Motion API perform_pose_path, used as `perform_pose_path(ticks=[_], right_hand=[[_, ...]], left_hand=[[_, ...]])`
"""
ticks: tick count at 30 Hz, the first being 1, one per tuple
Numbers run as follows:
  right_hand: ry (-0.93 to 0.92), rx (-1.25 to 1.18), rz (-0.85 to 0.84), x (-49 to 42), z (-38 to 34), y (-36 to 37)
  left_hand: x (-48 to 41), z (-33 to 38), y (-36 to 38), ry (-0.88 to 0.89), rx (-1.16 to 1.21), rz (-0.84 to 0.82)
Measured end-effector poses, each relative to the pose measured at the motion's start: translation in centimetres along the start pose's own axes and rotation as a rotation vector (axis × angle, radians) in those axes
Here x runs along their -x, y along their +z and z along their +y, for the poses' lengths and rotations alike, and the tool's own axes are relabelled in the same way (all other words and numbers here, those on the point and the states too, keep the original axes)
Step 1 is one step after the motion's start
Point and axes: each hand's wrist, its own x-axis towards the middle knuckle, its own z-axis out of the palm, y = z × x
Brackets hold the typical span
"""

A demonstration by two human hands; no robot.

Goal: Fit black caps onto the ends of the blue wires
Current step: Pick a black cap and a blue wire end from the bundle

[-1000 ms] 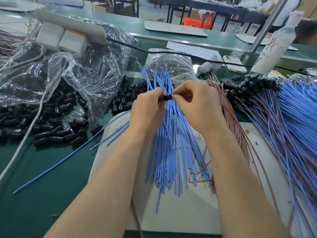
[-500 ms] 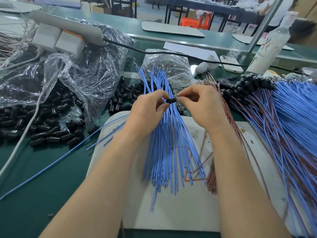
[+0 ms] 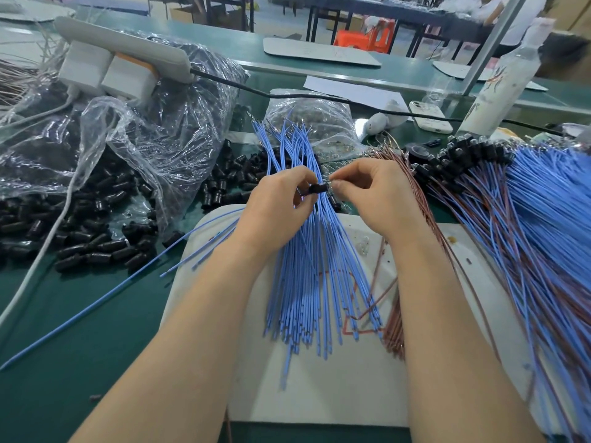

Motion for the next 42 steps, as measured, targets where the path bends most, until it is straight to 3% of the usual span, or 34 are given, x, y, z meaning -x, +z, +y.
perform_pose_path(ticks=[5,8,11,17,22,26,28,32,35,42], right_hand=[[0.007,-0.090,0.043,-0.1,0.1,-0.5],[0.083,0.072,0.116,-0.3,1.2,-1.2],[0.174,0.231,0.035,-0.3,2.1,-1.1],[0.217,0.274,-0.010,0.0,1.3,-2.4],[0.408,0.429,-0.409,1.0,0.3,-3.5],[0.367,0.526,-0.517,1.1,-0.5,-2.9],[0.309,0.430,-0.463,1.1,-0.5,-2.7],[0.083,0.065,-0.106,0.9,-0.8,-1.5],[0.003,-0.134,-0.007,0.8,-1.6,-0.2],[-0.019,-0.033,0.117,0.7,-1.6,1.3]], left_hand=[[0.0,-0.1,0.1,-0.037,0.030,0.026],[0.0,-0.3,0.1,-0.080,0.073,0.062],[-0.1,-0.4,0.1,-0.080,0.124,0.087],[-0.2,-0.6,0.1,-0.090,0.200,0.146],[-0.3,-0.7,0.2,-0.085,0.216,0.152],[-0.3,-0.6,0.2,-0.078,0.217,0.144],[-0.3,-0.6,0.2,-0.078,0.226,0.134],[-0.2,-0.4,0.3,-0.071,0.250,0.112],[-0.2,-0.4,0.3,-0.072,0.252,0.092],[-0.1,-0.5,0.4,-0.086,0.257,0.085]])
